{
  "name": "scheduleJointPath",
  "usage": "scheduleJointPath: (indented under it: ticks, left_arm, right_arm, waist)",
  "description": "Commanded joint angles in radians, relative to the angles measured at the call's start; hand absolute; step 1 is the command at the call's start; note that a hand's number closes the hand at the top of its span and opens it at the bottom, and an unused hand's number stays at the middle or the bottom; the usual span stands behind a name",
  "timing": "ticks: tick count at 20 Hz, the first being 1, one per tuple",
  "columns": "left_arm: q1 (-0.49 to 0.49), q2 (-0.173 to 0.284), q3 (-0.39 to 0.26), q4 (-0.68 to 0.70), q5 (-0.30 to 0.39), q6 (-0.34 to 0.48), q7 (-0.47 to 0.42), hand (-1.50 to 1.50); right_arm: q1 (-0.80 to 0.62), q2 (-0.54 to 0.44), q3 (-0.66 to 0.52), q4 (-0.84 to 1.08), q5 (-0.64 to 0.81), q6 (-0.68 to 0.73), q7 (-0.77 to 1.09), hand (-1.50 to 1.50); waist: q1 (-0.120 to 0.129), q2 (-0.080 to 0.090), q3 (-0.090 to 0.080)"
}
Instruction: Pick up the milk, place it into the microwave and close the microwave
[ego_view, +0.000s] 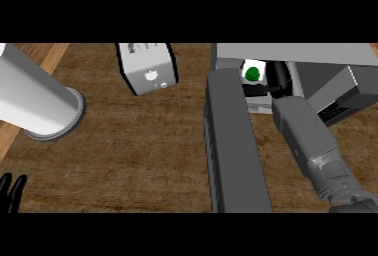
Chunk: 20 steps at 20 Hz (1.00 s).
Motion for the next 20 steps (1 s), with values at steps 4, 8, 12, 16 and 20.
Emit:
scheduleJointPath:
  ticks: [4, 8, 12, 16, 20]
  left_arm:
    - [-0.032, 0.014, -0.011, -0.015, 0.022, -0.015, 0.031, -1.50]
    - [-0.073, 0.000, -0.043, 0.013, -0.020, -0.003, 0.028, -1.50]
    - [-0.067, 0.004, -0.041, 0.040, -0.034, -0.019, 0.004, -1.50]
    - [-0.085, 0.009, -0.043, 0.018, -0.055, -0.003, 0.022, -1.50]
    - [-0.115, 0.024, -0.031, 0.022, -0.072, 0.005, 0.034, -1.50]
  right_arm:
    - [-0.089, -0.036, -0.005, 0.121, 0.050, -0.115, -0.046, 1.50]
    - [-0.155, -0.043, -0.013, 0.158, 0.056, -0.163, -0.002, 1.50]
    - [-0.165, -0.087, -0.050, 0.191, 0.031, -0.161, 0.017, 1.50]
    - [-0.171, -0.068, -0.087, 0.206, 0.016, -0.379, 0.051, 1.50]
    - [-0.194, -0.096, -0.053, 0.215, 0.063, -0.460, 0.037, 1.50]
  waist:
    - [0.038, 0.020, 0.002]
    - [0.052, 0.032, 0.002]
    - [0.061, 0.033, 0.002]
    - [0.082, 0.047, 0.003]
    - [0.096, 0.055, 0.002]
